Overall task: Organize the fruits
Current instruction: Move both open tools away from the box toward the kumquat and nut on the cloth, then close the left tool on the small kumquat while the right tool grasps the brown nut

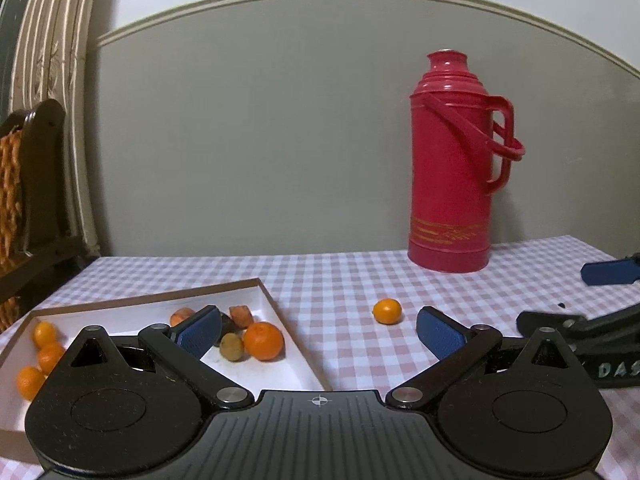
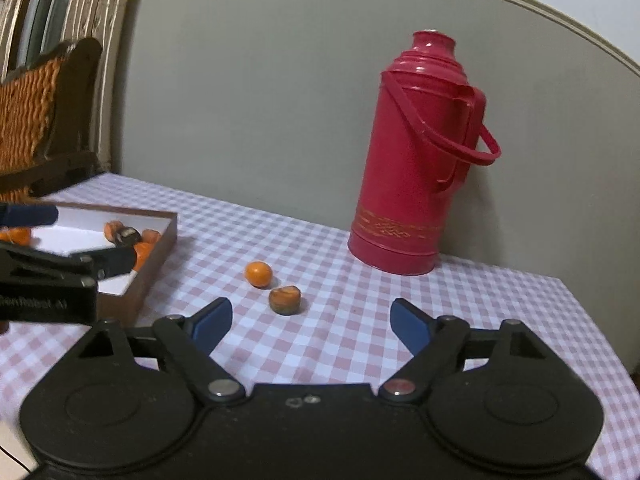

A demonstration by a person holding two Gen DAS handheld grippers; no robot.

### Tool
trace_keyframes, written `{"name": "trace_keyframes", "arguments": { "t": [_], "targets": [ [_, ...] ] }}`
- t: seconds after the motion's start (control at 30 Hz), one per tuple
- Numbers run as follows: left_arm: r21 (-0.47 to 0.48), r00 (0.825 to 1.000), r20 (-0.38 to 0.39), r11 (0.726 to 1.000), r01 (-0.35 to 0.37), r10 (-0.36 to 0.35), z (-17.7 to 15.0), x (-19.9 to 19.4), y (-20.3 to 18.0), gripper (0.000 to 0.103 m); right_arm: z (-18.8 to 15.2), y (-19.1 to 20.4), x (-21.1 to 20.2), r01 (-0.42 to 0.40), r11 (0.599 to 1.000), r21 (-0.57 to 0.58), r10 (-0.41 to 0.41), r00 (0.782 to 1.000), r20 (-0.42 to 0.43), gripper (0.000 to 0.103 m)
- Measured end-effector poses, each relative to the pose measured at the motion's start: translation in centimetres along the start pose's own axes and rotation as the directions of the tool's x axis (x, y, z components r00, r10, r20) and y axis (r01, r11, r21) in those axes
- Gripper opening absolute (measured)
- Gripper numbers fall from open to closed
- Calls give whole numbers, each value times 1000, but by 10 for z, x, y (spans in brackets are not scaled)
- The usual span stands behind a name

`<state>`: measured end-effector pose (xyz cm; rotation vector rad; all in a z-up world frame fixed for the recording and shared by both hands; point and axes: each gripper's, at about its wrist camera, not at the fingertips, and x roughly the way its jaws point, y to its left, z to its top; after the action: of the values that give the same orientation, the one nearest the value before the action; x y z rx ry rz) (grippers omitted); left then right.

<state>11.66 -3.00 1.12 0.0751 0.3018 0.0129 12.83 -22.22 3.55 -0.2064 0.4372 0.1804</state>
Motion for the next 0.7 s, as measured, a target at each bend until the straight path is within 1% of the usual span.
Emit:
{"name": "trace_keyframes", "arguments": {
  "t": [0.1,0.33,0.47,0.53,0.7],
  "targets": [
    [1,1000,8,1000,-7,7,3,11,0,103,2,-3,19,-9,1000,-13,9,1000,-13,75],
    [-2,1000,-17,1000,-7,7,4,40,0,103,6,-4,58,-29,999,21,30,998,-47,73],
    [-14,1000,-24,1000,-13,13,7,56,3,103,7,-2,85,-27,1000,11,27,997,-76,71],
    [-13,999,-37,1000,-10,10,7,65,2,103,8,-1,98,-34,999,12,35,995,-96,69],
    [-19,999,-46,1000,11,-12,8,79,0,103,6,1,128,-50,999,-9,48,987,-151,58]
  ]
}}
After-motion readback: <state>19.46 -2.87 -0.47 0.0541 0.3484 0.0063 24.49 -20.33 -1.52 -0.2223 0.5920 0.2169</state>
